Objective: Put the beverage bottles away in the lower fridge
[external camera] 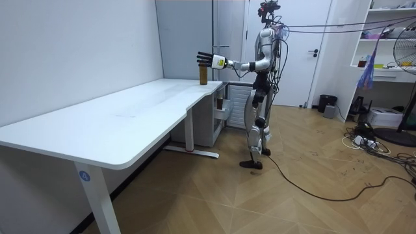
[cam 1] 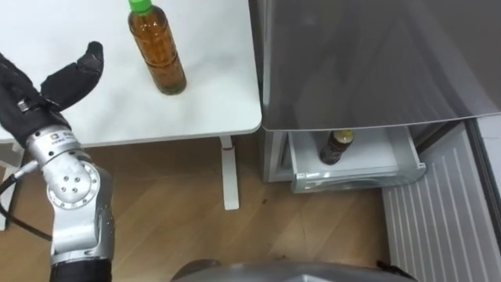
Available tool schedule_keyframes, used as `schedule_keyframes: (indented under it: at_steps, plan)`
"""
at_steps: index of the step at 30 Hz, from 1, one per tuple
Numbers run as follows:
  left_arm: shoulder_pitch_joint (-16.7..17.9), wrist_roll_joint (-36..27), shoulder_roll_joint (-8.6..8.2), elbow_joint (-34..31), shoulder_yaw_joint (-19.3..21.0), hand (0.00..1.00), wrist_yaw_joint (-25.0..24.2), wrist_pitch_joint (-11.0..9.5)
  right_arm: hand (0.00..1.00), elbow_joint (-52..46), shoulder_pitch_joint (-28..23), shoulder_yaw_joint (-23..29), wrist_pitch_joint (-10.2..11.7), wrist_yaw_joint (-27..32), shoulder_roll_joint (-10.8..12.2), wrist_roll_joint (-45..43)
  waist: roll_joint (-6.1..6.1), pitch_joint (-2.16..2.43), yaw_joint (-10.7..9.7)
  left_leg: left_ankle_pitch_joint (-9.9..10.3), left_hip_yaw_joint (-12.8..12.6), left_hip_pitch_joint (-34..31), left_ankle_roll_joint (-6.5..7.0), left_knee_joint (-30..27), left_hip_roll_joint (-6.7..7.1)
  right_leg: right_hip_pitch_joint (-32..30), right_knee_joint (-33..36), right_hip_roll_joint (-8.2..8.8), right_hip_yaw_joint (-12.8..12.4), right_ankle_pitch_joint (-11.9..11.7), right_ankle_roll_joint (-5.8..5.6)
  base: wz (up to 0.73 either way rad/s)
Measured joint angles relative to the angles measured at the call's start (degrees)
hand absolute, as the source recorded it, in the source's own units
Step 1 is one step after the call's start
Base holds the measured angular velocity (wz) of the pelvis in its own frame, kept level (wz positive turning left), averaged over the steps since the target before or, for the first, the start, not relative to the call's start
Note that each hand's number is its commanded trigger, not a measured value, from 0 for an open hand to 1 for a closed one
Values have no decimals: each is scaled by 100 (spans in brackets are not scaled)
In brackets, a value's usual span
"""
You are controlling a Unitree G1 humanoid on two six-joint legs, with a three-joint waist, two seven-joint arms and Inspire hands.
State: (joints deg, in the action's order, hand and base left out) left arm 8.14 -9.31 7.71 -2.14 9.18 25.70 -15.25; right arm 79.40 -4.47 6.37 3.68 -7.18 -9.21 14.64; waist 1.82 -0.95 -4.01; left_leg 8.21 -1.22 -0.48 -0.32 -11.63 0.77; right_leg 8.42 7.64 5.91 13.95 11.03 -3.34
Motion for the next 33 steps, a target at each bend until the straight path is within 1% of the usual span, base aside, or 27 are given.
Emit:
schedule_keyframes:
  at_steps: [1,3,5,6,8,11,12,14,17,20,24,27,31,33]
  plan:
    - [-2,0,0,4,-30,0,-120,39,0,0,13,10,1,-5,0,-35,-3,-1,-35,0,-11,9,0,7,-2,-2,3,0,-15,0,0,-8]
    - [-39,-2,0,56,-46,0,-307,107,0,-2,25,66,1,-22,-8,-146,-30,1,-43,0,-44,14,0,20,-7,-19,6,-1,-63,-1,1,-10]
    - [-163,-21,0,186,-69,0,-559,221,0,-5,20,84,-5,-49,-37,-148,-69,3,-64,2,-59,14,2,23,-8,-37,18,-1,-105,-2,3,-6]
    - [-193,-22,0,214,-86,0,-623,244,0,-11,11,92,-6,-49,-38,-146,-78,4,-64,3,-59,14,3,23,-8,-38,19,-2,-106,-2,3,0]
    - [-234,-31,-1,225,-123,0,-826,370,0,-60,-8,137,-51,-43,-52,-143,-127,20,-76,6,-60,11,6,24,-8,-49,23,-2,-116,-3,4,0]
    - [-237,-163,-1,262,-140,0,-1033,454,0,-99,-14,177,-127,-4,-95,-150,-185,53,-95,6,-66,23,5,29,-11,-56,30,-5,-138,-4,5,-3]
    - [-238,-181,-2,275,-151,0,-1065,469,0,-101,-13,177,-127,14,-100,-150,-193,57,-96,6,-66,25,5,29,-12,-56,30,-6,-140,-4,5,-3]
    - [-239,-237,-2,347,-170,0,-1208,567,0,-102,-13,177,-127,40,-112,-155,-206,59,-97,6,-67,39,5,30,-11,-51,32,-7,-150,-5,7,0]
    - [-241,-379,-1,507,-193,0,-1289,658,0,-122,-12,164,-132,78,-111,-152,-203,51,-105,6,-84,86,5,40,-14,-28,42,-10,-201,-6,9,-7]
    - [-240,-562,-1,609,-265,0,-1322,668,0,-152,-13,158,-131,78,-110,-144,-213,36,-93,8,-102,105,7,44,-16,-27,61,-12,-247,-7,10,-7]
    - [-241,-673,-1,614,-263,0,-1415,677,0,-164,-7,161,-132,81,-110,-142,-217,34,-95,8,-106,114,7,41,-22,-42,91,-18,-280,-7,10,-2]
    - [-244,-751,-1,614,-261,0,-1416,761,0,-179,-9,162,-135,85,-110,-146,-221,35,-96,7,-107,117,7,40,-22,-44,96,-20,-294,-7,10,0]
    - [-394,-926,15,909,-241,0,-1417,788,0,-161,-5,167,-140,98,-110,-143,-219,34,-79,7,-106,124,7,45,-23,-37,97,-22,-304,-7,11,0]
    - [-399,-925,37,917,-238,0,-1416,805,0,-161,-8,173,-152,100,-110,-149,-217,32,-89,7,-107,127,7,48,-24,-41,97,-22,-312,-7,11,0]
